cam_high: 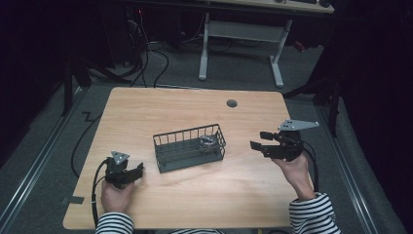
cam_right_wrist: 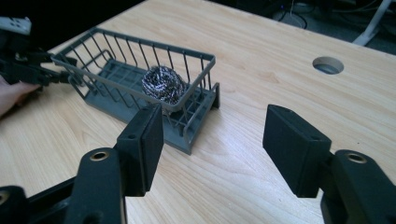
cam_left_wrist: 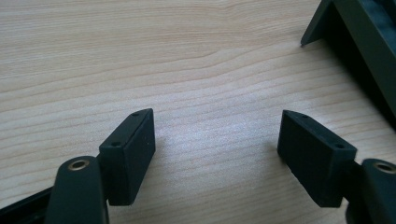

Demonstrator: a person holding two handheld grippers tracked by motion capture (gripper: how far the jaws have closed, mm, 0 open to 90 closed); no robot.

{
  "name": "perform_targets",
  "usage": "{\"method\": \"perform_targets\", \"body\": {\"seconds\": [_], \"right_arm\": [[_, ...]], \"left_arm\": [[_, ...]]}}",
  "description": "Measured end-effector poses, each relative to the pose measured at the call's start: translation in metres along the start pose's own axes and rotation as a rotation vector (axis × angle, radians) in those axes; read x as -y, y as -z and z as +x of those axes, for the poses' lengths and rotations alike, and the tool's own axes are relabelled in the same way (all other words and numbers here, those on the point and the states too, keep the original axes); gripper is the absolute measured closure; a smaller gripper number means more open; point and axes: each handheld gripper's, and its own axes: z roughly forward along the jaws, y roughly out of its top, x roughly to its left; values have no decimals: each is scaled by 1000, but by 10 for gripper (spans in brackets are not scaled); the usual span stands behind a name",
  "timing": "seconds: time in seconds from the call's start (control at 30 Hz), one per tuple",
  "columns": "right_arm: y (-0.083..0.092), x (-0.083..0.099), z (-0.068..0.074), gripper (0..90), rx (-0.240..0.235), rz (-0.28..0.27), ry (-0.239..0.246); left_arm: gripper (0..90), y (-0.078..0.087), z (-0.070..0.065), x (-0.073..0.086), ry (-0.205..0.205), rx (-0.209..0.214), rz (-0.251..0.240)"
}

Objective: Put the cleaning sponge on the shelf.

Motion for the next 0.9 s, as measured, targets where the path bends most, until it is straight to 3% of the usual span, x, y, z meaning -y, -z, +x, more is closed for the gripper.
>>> {"method": "perform_targets", "body": {"seconds": [0.9], "right_arm": [[8,54,-2,393,-5,3,-72]], "left_arm": [[279,0,0,0,0,1,0]]}}
